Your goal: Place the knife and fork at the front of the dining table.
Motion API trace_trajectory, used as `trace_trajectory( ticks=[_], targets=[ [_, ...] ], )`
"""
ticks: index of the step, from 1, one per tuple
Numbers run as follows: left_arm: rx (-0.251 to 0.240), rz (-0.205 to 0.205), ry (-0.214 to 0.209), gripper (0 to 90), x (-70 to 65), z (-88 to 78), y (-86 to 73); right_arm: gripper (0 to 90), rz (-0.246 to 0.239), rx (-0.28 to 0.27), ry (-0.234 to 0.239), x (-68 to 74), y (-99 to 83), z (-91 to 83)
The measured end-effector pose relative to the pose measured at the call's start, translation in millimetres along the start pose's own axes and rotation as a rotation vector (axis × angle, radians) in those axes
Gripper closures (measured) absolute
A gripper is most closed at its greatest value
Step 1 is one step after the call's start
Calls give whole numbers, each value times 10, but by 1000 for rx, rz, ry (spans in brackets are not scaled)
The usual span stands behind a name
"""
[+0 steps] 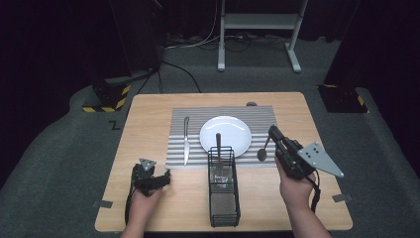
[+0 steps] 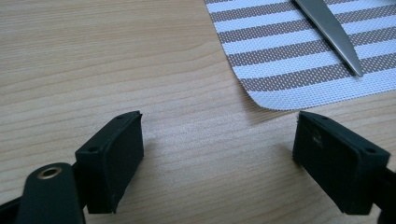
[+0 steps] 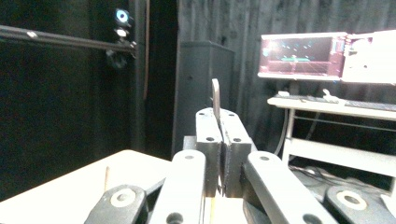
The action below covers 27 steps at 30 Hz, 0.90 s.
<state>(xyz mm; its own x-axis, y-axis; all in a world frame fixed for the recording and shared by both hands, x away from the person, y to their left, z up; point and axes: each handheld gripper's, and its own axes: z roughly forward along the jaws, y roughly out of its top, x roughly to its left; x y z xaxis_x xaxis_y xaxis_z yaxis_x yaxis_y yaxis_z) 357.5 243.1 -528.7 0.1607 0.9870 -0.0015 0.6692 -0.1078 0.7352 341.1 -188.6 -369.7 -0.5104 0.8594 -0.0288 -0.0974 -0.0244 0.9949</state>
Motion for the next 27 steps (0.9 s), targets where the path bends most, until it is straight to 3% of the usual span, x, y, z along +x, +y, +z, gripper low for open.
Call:
trace_trajectory(
  ticks=[11,17,27],
  targets=[
    [0,0,-1,163,0,0,0,883,40,120,-54,-264,-530,208],
    [0,1,0,163,1,0,-1,883,48,168,-67,-304,-728,349],
    [-1,1,0,164,0,-1,-2,883,71,212,-63,-379,-863,538]
  ],
)
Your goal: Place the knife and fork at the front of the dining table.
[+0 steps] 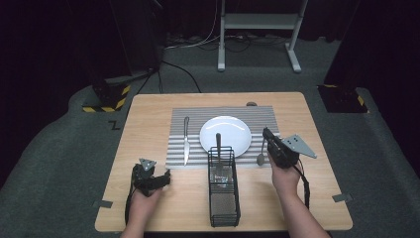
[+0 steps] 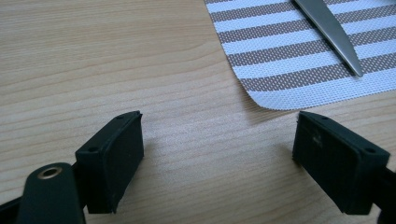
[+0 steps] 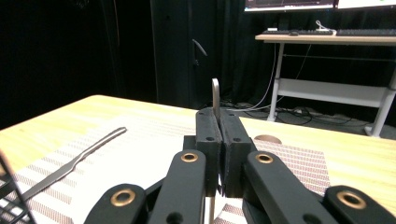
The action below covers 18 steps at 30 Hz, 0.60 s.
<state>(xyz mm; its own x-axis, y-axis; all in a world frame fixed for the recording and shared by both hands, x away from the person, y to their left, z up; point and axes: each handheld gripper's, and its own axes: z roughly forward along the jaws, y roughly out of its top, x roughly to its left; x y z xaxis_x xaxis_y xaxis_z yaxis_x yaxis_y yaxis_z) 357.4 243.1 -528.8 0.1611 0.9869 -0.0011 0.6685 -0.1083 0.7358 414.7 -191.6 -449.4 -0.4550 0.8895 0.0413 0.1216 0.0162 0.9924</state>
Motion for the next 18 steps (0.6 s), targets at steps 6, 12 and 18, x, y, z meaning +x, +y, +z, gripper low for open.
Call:
trace_trajectory(
  ticks=[6,12,18],
  targets=[
    [1,0,-1,163,2,0,1,880,29,23,-6,-71,0,218],
    [0,0,0,164,1,0,-1,877,62,71,-30,-140,-16,477],
    [1,0,-1,164,0,-2,-2,875,87,117,-55,-183,-57,696]
  ],
)
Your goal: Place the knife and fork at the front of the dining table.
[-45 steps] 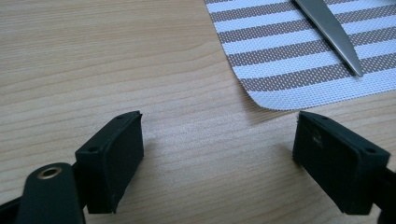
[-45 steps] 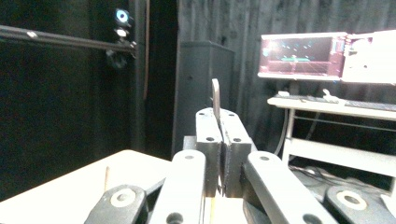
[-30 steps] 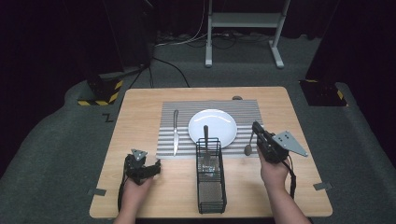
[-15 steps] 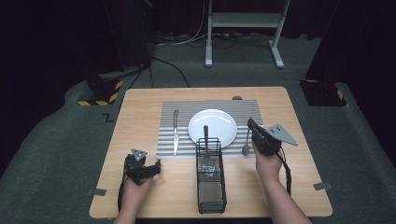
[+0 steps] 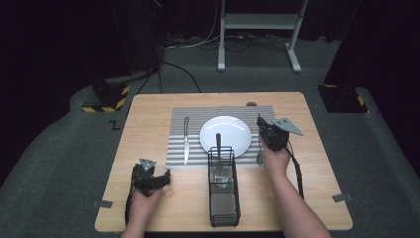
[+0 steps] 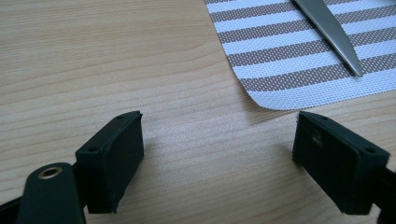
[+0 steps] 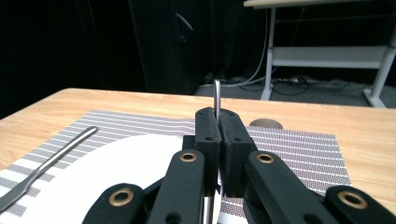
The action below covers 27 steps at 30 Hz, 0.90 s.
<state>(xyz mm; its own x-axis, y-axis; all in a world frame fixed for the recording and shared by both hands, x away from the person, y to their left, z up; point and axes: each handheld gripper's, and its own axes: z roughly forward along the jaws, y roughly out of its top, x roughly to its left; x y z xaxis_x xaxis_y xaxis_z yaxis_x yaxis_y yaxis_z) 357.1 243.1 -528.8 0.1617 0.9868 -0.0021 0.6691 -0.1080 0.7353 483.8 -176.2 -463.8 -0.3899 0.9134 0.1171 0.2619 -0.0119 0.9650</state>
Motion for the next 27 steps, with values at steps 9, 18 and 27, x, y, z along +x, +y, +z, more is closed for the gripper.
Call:
trace_trajectory(
  ticks=[9,18,27],
  targets=[
    [-1,-2,2,167,-3,-3,-3,874,41,50,-27,-58,-75,284],
    [-3,-3,2,171,-3,-6,-7,871,84,87,-42,-116,-138,439],
    [-4,-4,3,172,-3,-6,-7,865,86,121,-55,-149,-183,524]
  ],
)
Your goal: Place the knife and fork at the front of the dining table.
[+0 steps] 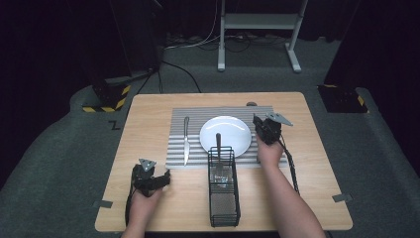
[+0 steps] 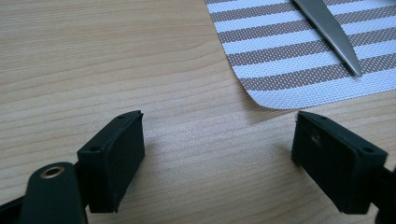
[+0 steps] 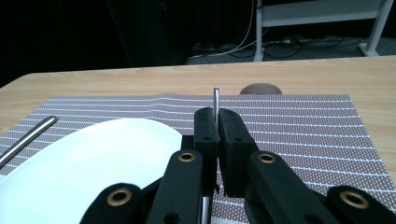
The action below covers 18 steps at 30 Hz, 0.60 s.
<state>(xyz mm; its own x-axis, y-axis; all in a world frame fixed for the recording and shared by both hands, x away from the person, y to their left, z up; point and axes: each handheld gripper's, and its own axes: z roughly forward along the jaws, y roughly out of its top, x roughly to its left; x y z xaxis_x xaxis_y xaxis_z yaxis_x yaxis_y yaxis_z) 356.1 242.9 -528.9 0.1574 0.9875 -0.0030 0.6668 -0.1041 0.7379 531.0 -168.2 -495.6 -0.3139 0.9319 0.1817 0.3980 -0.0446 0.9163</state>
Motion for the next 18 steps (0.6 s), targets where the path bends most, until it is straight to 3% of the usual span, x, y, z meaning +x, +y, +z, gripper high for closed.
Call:
trace_trajectory(
  ticks=[6,18],
  targets=[
    [0,-1,-1,172,-1,0,0,863,32,23,-12,-50,-16,44],
    [0,0,0,172,1,0,1,856,43,40,-37,-93,-23,69]
  ],
)
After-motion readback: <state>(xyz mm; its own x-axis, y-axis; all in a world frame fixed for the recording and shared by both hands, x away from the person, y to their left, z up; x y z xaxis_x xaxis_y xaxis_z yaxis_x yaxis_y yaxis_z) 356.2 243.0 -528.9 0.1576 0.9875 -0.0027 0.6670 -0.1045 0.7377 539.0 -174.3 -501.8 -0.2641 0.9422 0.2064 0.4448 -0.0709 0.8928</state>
